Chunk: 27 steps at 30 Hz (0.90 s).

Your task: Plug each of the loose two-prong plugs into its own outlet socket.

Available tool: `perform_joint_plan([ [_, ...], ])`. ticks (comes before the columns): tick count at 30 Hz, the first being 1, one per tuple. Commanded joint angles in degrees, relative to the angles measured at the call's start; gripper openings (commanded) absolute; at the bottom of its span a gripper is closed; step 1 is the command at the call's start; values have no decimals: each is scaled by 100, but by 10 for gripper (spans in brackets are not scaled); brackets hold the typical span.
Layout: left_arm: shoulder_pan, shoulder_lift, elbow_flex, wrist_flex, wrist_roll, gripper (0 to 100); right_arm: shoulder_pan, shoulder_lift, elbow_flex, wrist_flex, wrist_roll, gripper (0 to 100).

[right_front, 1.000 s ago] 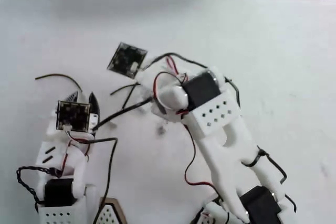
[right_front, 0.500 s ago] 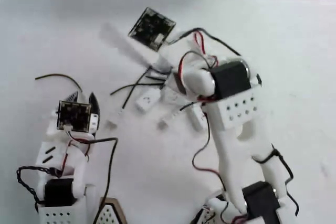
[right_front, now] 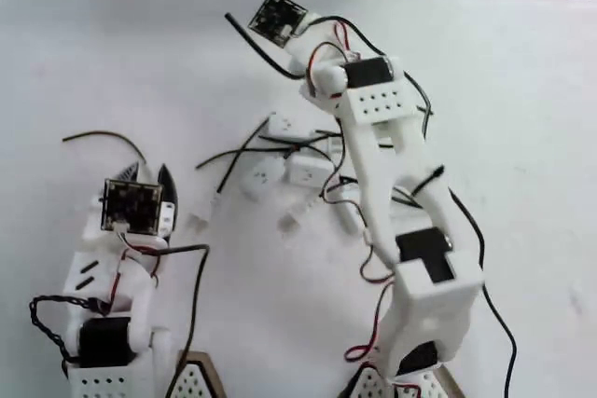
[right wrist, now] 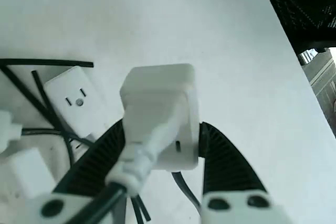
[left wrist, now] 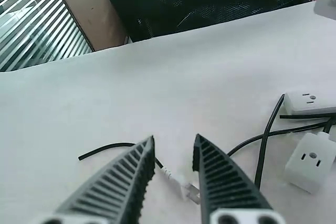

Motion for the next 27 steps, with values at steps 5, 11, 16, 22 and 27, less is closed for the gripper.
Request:
perform_joint_plan([
  [5,13,-40,-26,-44,53,135,242,1288,-1741,-189,-220,27],
  [11,13,-40,-26,-44,53,135,321,1991,-2971,787,-1046,258],
  [16,13,-40,-26,-44,53,135,295,2009,-3991,2141,-1415,283],
  [22,13,-40,-26,-44,53,135,286,2044,-4914,3749,-1670,283],
  [27,13,-40,-26,-44,53,135,207,2009,-4888,4426,-1697,264],
])
